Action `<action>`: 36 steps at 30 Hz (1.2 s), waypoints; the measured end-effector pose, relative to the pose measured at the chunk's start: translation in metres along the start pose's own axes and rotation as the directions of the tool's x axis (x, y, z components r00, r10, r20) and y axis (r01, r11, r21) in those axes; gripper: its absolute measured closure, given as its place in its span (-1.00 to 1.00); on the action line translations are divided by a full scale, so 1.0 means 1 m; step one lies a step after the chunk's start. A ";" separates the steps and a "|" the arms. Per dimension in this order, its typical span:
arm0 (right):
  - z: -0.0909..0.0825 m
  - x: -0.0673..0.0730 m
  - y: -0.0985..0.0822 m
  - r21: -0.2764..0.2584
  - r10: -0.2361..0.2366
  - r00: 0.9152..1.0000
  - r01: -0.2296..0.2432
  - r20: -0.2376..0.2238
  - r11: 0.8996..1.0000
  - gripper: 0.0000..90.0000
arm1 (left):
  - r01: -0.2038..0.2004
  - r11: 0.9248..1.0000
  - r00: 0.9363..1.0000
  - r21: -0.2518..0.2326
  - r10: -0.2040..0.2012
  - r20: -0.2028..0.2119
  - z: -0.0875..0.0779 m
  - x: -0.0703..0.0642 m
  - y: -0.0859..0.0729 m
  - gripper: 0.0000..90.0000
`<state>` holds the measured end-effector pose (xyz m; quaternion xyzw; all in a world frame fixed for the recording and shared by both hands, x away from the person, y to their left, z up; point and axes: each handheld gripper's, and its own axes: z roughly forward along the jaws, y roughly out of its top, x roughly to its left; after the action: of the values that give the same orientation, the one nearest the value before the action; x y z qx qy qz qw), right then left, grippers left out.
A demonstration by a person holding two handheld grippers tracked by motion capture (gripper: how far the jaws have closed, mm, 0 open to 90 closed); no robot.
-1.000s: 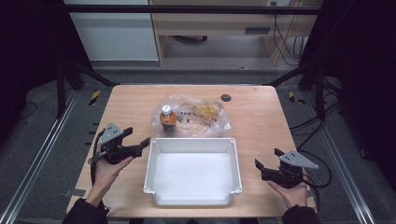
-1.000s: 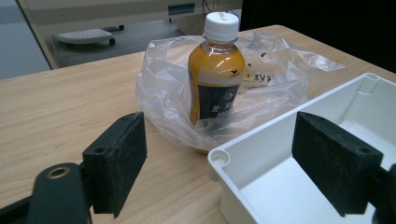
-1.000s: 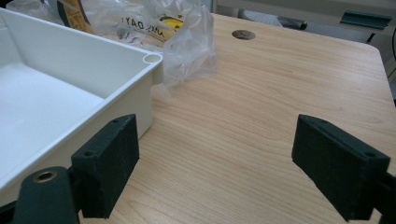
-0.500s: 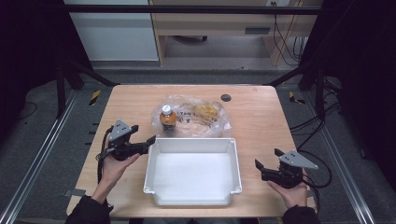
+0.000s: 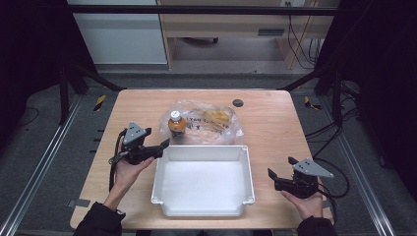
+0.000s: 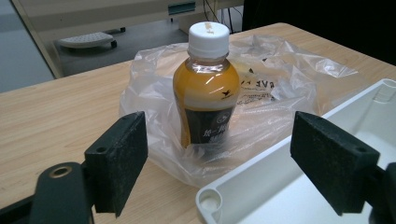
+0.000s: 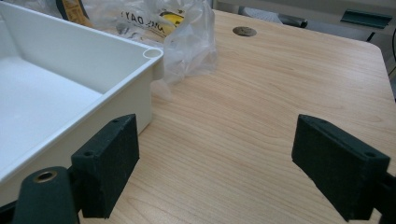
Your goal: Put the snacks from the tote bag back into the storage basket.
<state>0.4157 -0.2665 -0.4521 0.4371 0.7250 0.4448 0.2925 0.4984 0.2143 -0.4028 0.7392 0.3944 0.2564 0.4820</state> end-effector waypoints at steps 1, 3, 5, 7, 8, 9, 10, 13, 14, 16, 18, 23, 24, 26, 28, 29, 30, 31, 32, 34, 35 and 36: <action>0.000 0.000 0.000 -0.001 0.000 1.000 0.000 0.000 1.000 -0.66 | 0.000 1.000 1.000 0.000 0.000 0.000 0.000 0.000 0.000 -0.59; 0.000 0.000 0.000 -0.002 0.001 1.000 -0.001 0.001 1.000 -0.66 | -0.007 1.000 1.000 0.000 0.007 -0.004 0.002 -0.001 0.003 -0.59; 0.000 0.000 0.000 -0.003 0.001 1.000 -0.001 0.001 1.000 -0.66 | -0.010 1.000 1.000 0.001 0.010 -0.006 0.005 -0.003 0.005 -0.59; 0.000 0.000 0.000 -0.002 0.000 1.000 0.000 0.002 1.000 -0.66 | -0.014 1.000 1.000 -0.002 0.014 -0.014 0.008 -0.004 0.009 -0.58; 0.000 0.000 0.000 -0.003 0.002 1.000 -0.002 0.002 1.000 -0.66 | -0.015 1.000 1.000 -0.006 0.014 -0.017 0.008 -0.005 0.010 -0.58; 0.000 0.000 0.000 -0.004 0.003 1.000 -0.003 0.001 1.000 -0.66 | -0.015 1.000 1.000 -0.006 0.014 -0.017 0.008 -0.005 0.010 -0.58; 0.000 0.000 0.000 -0.005 0.003 1.000 -0.003 0.002 1.000 -0.66 | -0.013 1.000 1.000 -0.009 0.013 -0.019 0.009 -0.005 0.011 -0.57; -0.001 0.000 0.000 -0.006 0.005 1.000 -0.005 0.002 1.000 -0.66 | -0.014 1.000 1.000 -0.013 0.014 -0.028 0.014 -0.005 0.014 -0.56; -0.001 0.000 0.000 -0.006 0.009 1.000 -0.009 0.001 1.000 -0.66 | -0.016 1.000 0.999 -0.011 0.016 -0.032 0.015 -0.006 0.015 -0.56; -0.001 0.000 0.000 -0.008 0.010 1.000 -0.010 0.000 1.000 -0.66 | -0.022 1.000 0.999 -0.008 0.022 -0.037 0.016 -0.005 0.016 -0.56; -0.001 0.000 0.001 -0.006 0.012 1.000 -0.012 -0.001 1.000 -0.66 | -0.024 1.000 0.999 -0.015 0.023 -0.043 0.017 -0.004 0.017 -0.54; 0.000 -0.001 0.001 -0.006 0.010 1.000 -0.010 -0.003 1.000 -0.66 | -0.017 0.999 0.998 -0.030 0.015 -0.058 0.016 0.000 0.020 -0.51; 0.000 -0.001 0.001 -0.005 0.010 1.000 -0.010 -0.002 1.000 -0.66 | -0.014 0.999 0.998 -0.042 0.011 -0.064 0.016 0.001 0.021 -0.50; 0.000 0.000 0.001 -0.004 0.012 1.000 -0.012 -0.003 1.000 -0.66 | -0.012 0.999 0.998 -0.045 0.009 -0.064 0.016 0.001 0.022 -0.48; 0.000 -0.001 0.001 -0.005 0.015 1.000 -0.015 -0.003 1.000 -0.66 | -0.019 0.999 0.998 -0.050 0.015 -0.067 0.017 0.002 0.023 -0.46; 0.000 -0.001 0.001 -0.004 0.018 1.000 -0.018 -0.004 1.000 -0.66 | -0.018 0.999 0.998 -0.050 0.014 -0.068 0.018 0.002 0.024 -0.45; 0.000 -0.001 0.001 -0.006 0.016 1.000 -0.016 -0.004 1.000 -0.66 | -0.016 0.998 0.997 -0.065 0.011 -0.071 0.019 0.003 0.025 -0.43; 0.000 -0.001 0.001 -0.006 0.019 1.000 -0.019 -0.005 1.000 -0.66 | -0.013 0.998 0.997 -0.069 0.008 -0.072 0.020 0.003 0.025 -0.40; 0.000 -0.001 0.001 -0.006 0.019 1.000 -0.019 -0.005 1.000 -0.66 | -0.013 0.998 0.997 -0.069 0.008 -0.072 0.020 0.003 0.025 -0.38; 0.000 -0.002 0.001 -0.009 0.020 1.000 -0.020 -0.003 1.000 -0.66 | -0.006 0.998 0.997 -0.064 0.001 -0.072 0.023 0.004 0.025 -0.37; 0.000 -0.002 0.002 -0.010 0.020 1.000 -0.020 -0.002 1.000 -0.66 | -0.004 0.998 0.997 -0.060 -0.001 -0.073 0.025 0.005 0.026 -0.36; 0.000 -0.002 0.002 -0.009 0.020 1.000 -0.020 0.000 1.000 -0.66 | -0.004 0.998 0.997 -0.060 -0.001 -0.073 0.025 0.005 0.026 -0.36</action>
<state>0.4173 -0.2683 -0.4506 0.4431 0.7186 0.4509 0.2899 0.5287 0.1998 -0.3892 0.7148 0.4033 0.2954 0.4891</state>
